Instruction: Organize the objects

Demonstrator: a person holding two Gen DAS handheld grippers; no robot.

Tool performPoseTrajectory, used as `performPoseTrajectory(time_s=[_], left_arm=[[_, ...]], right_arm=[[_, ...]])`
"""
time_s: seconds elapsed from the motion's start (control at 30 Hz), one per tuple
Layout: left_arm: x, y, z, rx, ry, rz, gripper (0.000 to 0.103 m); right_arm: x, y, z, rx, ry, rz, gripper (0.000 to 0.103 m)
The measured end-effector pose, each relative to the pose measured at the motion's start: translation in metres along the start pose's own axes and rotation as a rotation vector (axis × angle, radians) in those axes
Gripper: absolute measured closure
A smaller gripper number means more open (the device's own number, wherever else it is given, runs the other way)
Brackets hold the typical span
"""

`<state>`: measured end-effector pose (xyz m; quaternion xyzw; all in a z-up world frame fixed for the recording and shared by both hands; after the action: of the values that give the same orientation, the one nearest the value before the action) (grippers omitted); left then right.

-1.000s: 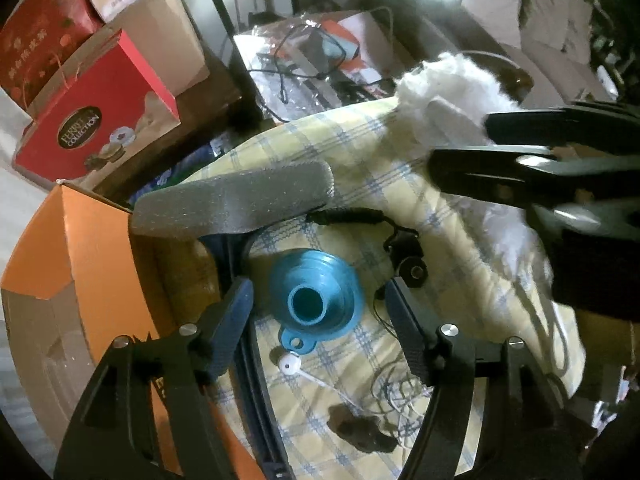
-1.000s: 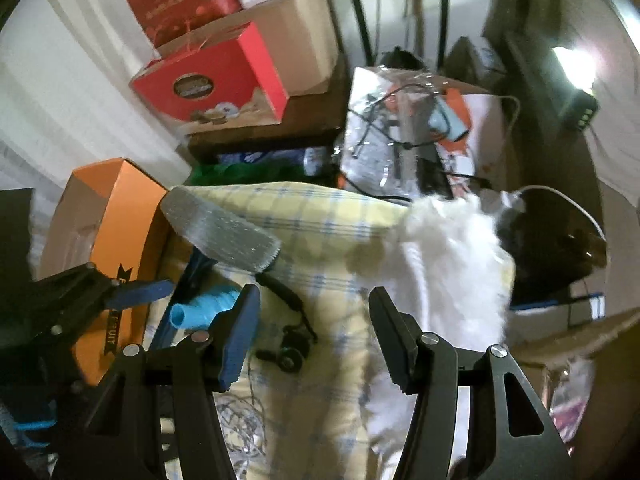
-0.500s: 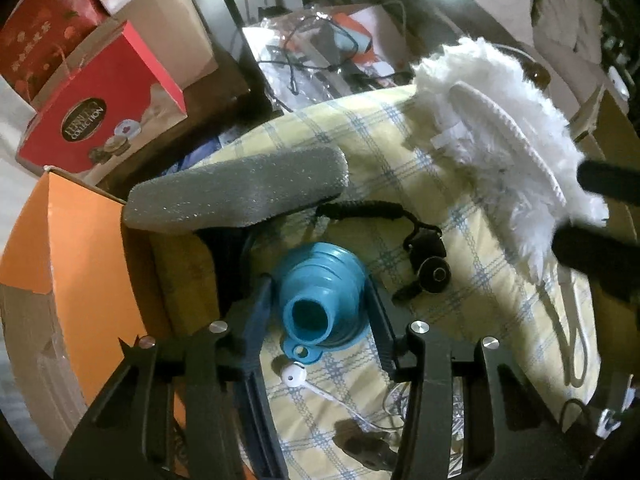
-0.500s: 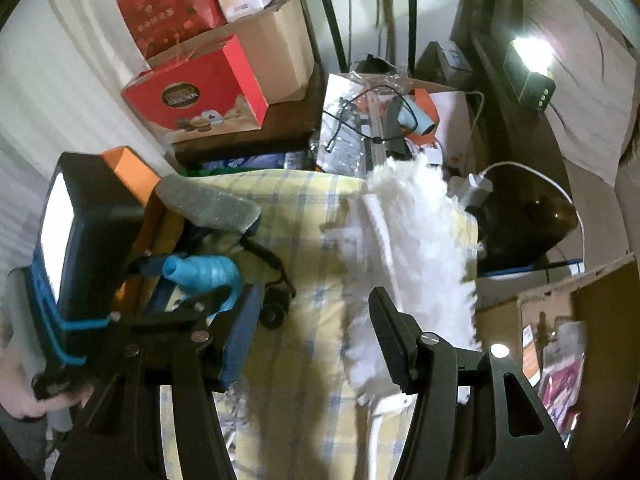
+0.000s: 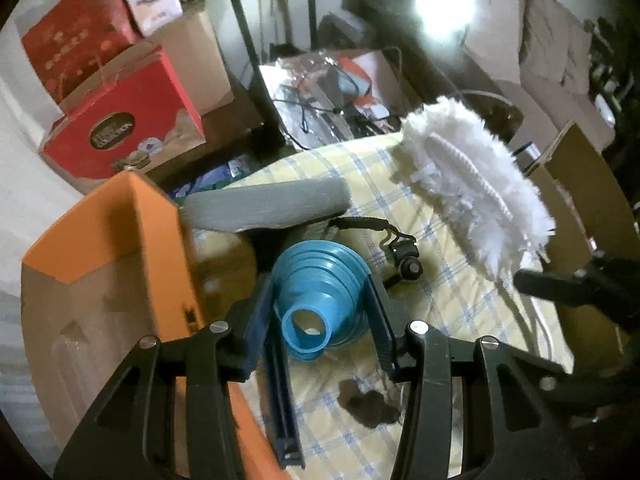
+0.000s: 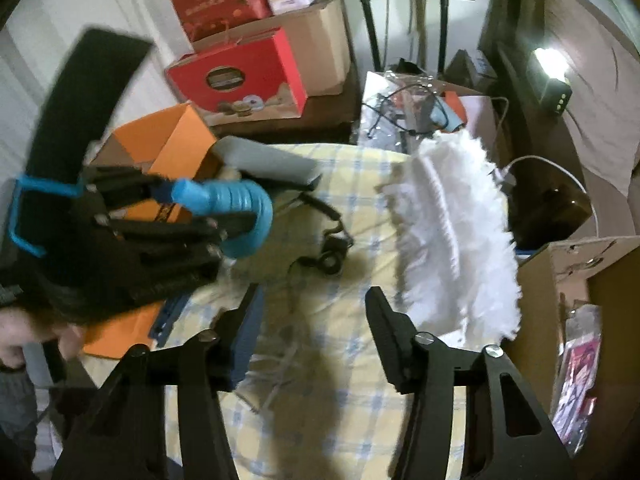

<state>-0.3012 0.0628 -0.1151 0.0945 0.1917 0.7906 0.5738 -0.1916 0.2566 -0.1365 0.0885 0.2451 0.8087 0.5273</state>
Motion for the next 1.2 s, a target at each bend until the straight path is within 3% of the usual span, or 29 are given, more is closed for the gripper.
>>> performPoseTrajectory(time_s=[0.33,0.53,0.63,0.9,1.07,1.17,1.2], left_arm=[[-0.021,-0.013,0.038,0.054,-0.021,0.01,0.06],[-0.027,-0.019,0.056,0.078,-0.028,0.003,0.06],[-0.028,-0.021,0.063,0.088,-0.037,0.004,0.06],[-0.026,-0.033,0.075,0.098,-0.065,-0.024,0.06],[-0.023,-0.039,0.077,0.096,-0.08,-0.035,0.06],[-0.022,-0.043,0.075,0.089,-0.085,-0.04,0.06],[-0.022,-0.044,0.074,0.085,-0.087,-0.043,0.06]], right_arm=[[-0.041,-0.005,-0.013,-0.005,-0.009,0.069,0.051],[-0.028,0.006,-0.017,0.01,-0.089,0.035,0.052],[-0.023,0.007,-0.02,0.004,-0.064,0.016,0.057],[-0.031,-0.018,-0.021,-0.028,-0.033,0.021,0.058],[-0.034,-0.036,-0.03,-0.054,-0.041,0.019,0.05],[-0.034,-0.042,-0.041,-0.062,-0.042,0.001,0.035],[-0.034,-0.044,-0.045,-0.064,-0.05,0.005,0.035]])
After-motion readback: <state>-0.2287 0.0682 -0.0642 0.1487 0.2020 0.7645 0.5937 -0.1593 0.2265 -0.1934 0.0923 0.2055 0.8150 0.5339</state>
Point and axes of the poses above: each gripper's, at about its wrist camera, not at the fingertips, and z roughly against the way its jaws point, x to its right, y to its top, the point moved 7 cm from there along -z, roughly the way its jaws point, and after that the axes turned 9 degrees about z, right-handed, at the moved point
